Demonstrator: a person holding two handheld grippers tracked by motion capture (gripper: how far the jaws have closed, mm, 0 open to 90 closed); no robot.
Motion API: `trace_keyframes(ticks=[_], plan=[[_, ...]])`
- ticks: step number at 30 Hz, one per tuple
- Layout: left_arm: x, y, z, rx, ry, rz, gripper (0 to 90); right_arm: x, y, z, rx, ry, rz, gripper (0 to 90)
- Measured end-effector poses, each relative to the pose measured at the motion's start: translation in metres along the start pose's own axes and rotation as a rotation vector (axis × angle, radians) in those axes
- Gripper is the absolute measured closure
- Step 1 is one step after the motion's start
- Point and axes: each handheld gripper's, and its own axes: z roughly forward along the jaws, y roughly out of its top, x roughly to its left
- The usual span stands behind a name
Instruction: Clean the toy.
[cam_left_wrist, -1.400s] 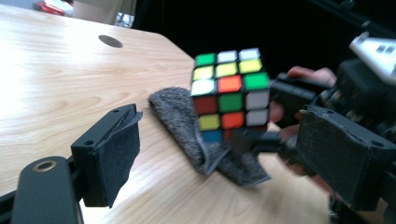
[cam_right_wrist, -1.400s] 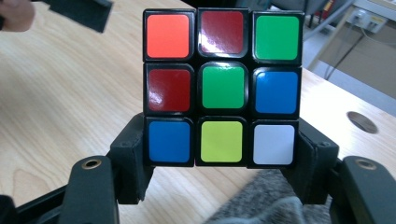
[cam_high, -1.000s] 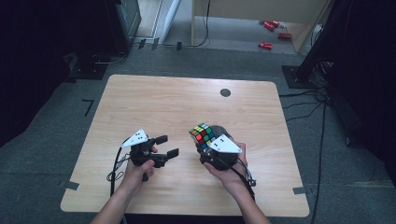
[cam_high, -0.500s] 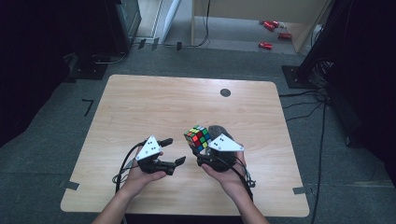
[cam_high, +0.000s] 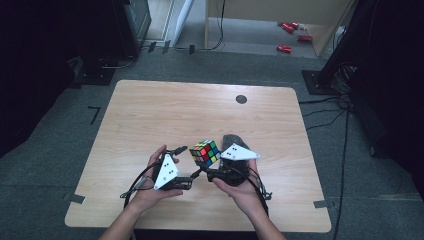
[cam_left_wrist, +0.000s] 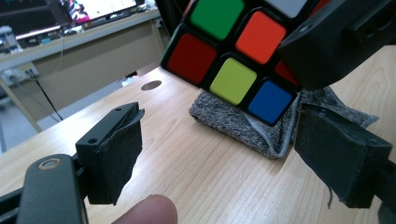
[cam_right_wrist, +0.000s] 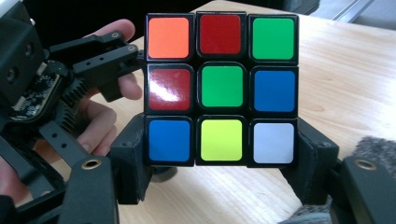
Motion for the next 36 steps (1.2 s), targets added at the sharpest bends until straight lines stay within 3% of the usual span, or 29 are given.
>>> trace_keyframes(ticks=[4,11,17,21,24,29,36], plan=[[-0.005,0.000,0.001,-0.015,0.022,0.058,16.4,0.002,-0.001,0.003,0.019,0.018,0.000,34.5],[-0.008,-0.002,0.001,-0.031,0.032,0.091,16.9,0.006,-0.004,0.008,0.050,0.058,0.014,34.4],[-0.011,-0.004,0.000,-0.043,0.036,0.120,27.6,0.003,-0.005,0.010,0.068,0.083,0.052,34.4],[-0.012,-0.005,0.001,-0.034,0.028,0.128,27.3,0.004,-0.005,0.012,0.091,0.120,0.069,34.4],[-0.013,-0.005,0.000,-0.032,0.037,0.151,30.7,0.003,-0.006,0.013,0.095,0.122,0.080,34.3],[-0.013,-0.004,0.000,-0.032,0.024,0.119,32.6,-0.001,-0.006,0.012,0.077,0.145,0.097,33.0],[-0.005,-0.006,-0.002,0.002,0.041,0.069,32.9,-0.010,-0.002,0.005,0.057,0.153,0.137,26.2]])
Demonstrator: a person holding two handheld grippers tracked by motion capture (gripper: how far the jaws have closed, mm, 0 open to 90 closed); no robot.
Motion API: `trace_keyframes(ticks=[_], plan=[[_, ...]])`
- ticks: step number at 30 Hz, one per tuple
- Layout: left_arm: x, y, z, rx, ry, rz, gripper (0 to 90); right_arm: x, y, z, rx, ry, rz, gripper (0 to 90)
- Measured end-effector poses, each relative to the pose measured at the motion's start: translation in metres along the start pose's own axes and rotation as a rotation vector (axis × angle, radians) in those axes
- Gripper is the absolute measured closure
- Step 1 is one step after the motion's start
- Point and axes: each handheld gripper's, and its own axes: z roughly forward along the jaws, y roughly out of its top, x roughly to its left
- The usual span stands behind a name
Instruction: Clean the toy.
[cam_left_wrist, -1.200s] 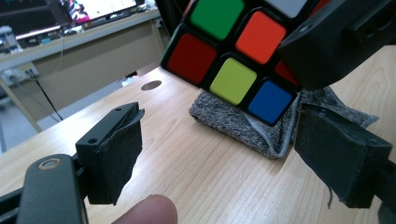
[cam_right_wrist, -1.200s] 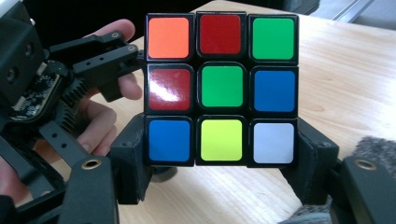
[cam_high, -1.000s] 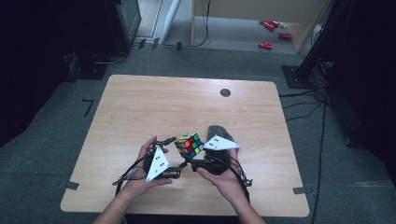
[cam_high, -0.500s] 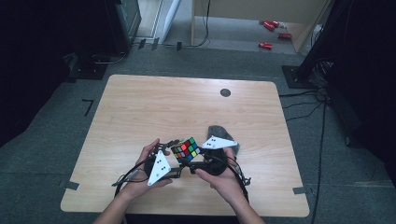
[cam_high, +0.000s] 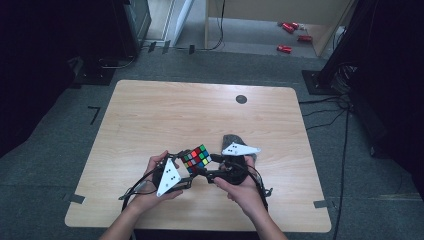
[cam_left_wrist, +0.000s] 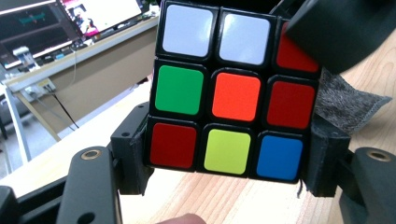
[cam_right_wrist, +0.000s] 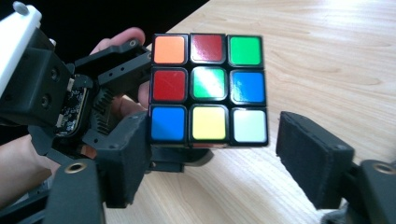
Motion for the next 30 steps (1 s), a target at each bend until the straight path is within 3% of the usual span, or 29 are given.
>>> trace_keyframes(ticks=[4,8,13,17,21,24,30], plan=[[0.006,-0.003,0.002,0.044,-0.026,-0.072,33.1,-0.004,0.003,-0.008,-0.031,-0.003,-0.026,25.1],[0.014,-0.007,0.003,0.098,-0.050,-0.150,33.2,-0.013,0.004,-0.015,-0.055,-0.061,-0.066,24.4],[0.027,-0.006,-0.001,0.105,-0.107,-0.262,33.5,-0.028,-0.001,-0.015,-0.045,-0.194,-0.131,25.5],[0.033,-0.005,-0.004,0.082,-0.106,-0.296,33.6,-0.041,-0.008,-0.011,-0.017,-0.283,-0.155,25.4],[0.036,-0.005,-0.009,0.071,-0.136,-0.323,33.8,-0.055,-0.017,-0.006,0.009,-0.393,-0.174,25.7],[0.038,-0.005,-0.009,0.086,-0.141,-0.348,33.9,-0.066,-0.022,-0.006,0.014,-0.414,-0.137,28.9],[0.032,-0.001,-0.008,0.107,-0.137,-0.325,33.8,-0.078,-0.031,0.002,0.070,-0.449,-0.121,32.7]])
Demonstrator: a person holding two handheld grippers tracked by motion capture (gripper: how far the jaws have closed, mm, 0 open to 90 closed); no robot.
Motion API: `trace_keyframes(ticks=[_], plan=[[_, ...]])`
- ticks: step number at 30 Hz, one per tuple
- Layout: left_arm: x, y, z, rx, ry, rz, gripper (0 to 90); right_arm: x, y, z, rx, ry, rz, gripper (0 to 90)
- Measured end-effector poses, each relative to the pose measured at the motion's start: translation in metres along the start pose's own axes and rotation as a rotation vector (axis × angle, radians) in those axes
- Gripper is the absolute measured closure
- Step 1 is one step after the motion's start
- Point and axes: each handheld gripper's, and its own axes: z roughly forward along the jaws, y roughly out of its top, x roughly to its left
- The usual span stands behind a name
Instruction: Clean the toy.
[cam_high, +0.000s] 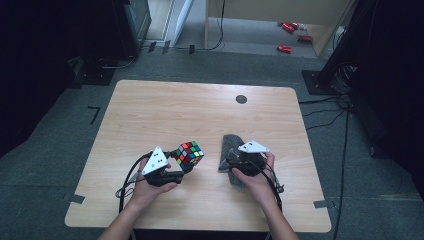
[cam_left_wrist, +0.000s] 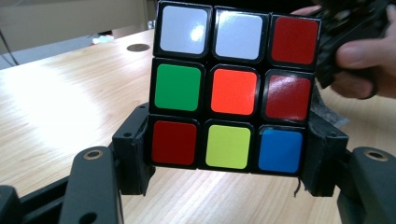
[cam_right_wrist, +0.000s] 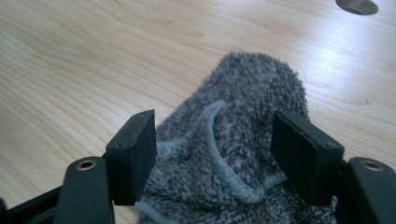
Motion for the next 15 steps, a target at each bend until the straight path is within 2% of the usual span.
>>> trace_keyframes(ticks=[5,9,12,15], plan=[[-0.0007,-0.0007,0.0026,0.025,0.025,-0.003,33.8,-0.0015,-0.0076,0.0079,0.041,-0.027,0.003,37.7],[0.0047,-0.0005,-0.0004,0.004,0.014,-0.054,33.9,-0.0032,-0.0107,0.0112,0.067,-0.020,0.016,52.2],[0.0071,-0.0004,-0.0023,-0.010,0.014,-0.070,33.9,-0.0044,-0.0100,0.0087,0.054,-0.029,0.032,64.9],[0.0079,-0.0008,-0.0023,-0.012,0.019,-0.078,33.9,-0.0039,-0.0071,0.0015,0.005,-0.020,0.031,69.5]])
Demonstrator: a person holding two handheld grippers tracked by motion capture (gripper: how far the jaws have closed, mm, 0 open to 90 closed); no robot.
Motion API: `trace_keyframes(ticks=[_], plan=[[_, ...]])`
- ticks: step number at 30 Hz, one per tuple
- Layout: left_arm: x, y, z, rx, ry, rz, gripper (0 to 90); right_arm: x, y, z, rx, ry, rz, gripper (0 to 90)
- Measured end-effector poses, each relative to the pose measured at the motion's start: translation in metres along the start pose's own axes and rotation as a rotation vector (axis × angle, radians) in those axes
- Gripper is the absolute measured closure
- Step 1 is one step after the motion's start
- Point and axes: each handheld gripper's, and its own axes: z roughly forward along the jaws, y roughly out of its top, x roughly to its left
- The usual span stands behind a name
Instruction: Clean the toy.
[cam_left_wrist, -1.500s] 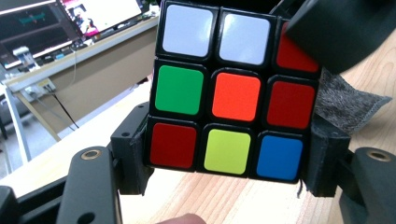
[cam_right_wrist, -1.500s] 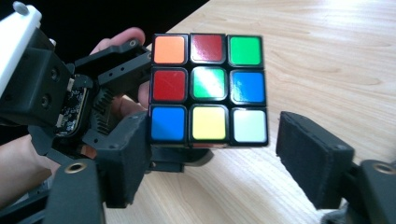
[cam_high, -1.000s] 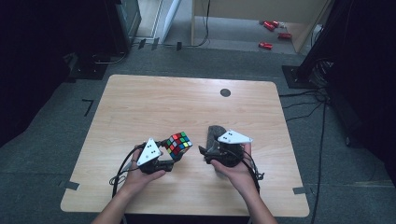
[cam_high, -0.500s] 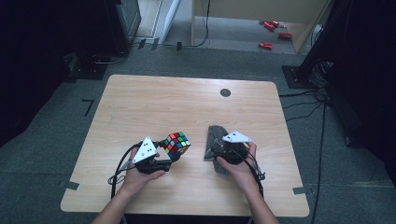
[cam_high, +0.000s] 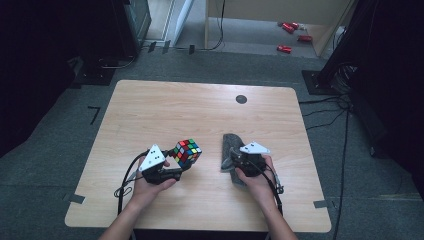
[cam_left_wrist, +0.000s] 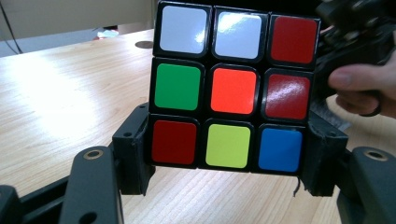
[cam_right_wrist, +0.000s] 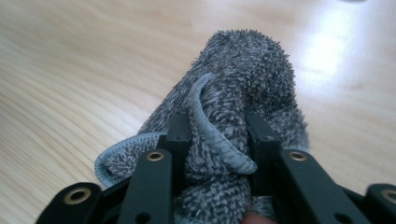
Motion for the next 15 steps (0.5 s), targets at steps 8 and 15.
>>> trace_keyframes(ticks=[8,15], plan=[[-0.007,-0.002,0.005,0.046,0.022,0.075,34.0,0.014,0.018,-0.029,-0.181,0.124,0.016,69.9],[-0.018,-0.005,0.017,0.141,0.045,0.145,34.1,0.049,0.036,-0.056,-0.307,0.255,-0.069,69.3]])
